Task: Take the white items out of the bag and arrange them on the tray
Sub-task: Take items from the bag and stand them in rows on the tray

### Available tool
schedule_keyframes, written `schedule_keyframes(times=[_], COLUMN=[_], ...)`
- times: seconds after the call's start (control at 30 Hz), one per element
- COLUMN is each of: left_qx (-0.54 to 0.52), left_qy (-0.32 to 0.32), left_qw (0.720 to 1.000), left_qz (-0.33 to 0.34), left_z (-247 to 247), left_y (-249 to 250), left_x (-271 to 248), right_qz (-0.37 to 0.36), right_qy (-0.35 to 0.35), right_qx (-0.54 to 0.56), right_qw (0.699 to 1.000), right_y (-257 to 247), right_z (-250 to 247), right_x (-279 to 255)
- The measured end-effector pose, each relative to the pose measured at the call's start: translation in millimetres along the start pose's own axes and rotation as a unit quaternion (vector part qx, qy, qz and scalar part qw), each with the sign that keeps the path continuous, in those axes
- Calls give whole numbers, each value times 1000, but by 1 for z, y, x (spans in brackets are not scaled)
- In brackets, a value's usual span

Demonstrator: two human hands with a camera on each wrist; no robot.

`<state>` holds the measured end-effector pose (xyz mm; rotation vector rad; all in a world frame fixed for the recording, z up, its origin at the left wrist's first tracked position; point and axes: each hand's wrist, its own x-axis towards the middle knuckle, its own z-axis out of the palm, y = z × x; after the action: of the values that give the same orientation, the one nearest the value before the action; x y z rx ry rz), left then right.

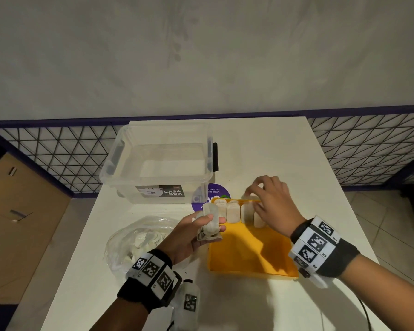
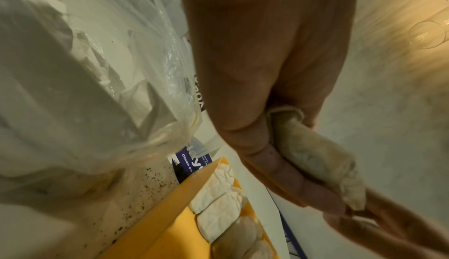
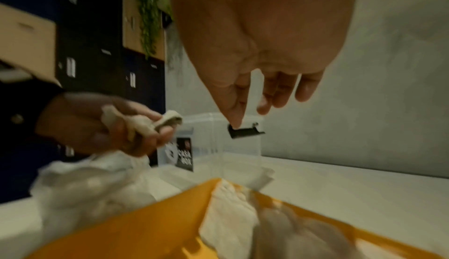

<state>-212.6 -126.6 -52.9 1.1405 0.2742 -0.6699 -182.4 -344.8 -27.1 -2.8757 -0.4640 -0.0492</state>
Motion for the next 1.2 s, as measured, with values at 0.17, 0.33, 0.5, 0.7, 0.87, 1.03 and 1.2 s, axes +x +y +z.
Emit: schedule_keyframes(times=[0.17,0.33,0.5,0.7,0.87,1.03,1.2], left_qx=[-21,-64,-58,-83,-80,-74,-58], left_qy=[-17,16,28,16,16,21,27], left_qw=[1000,998,998,996,997,997,998], left_qz=[14,23,11,8,12,6,3], left_z=[1,-2,-5,-3,-5,-7,-10], left_y=[1,2,0,-2,1,2,0], left_x=[-9,-15,-18,-15,-15,-15,-12], right_qz=[-64,-145,-186,-186,-109,-27,30], right_qy=[-61,-114,-127,-128,-156,-154,-65], right_qx=[187,179,124,98,220,393,424], right_qw=[978,966,966,969,957,906,903], right_y=[-44,-62,-65,-67,-63,-51,-38], right_z=[-10,-8,-8,-5,-7,-18,-14], right_x=[13,13,9,9,14,17,23])
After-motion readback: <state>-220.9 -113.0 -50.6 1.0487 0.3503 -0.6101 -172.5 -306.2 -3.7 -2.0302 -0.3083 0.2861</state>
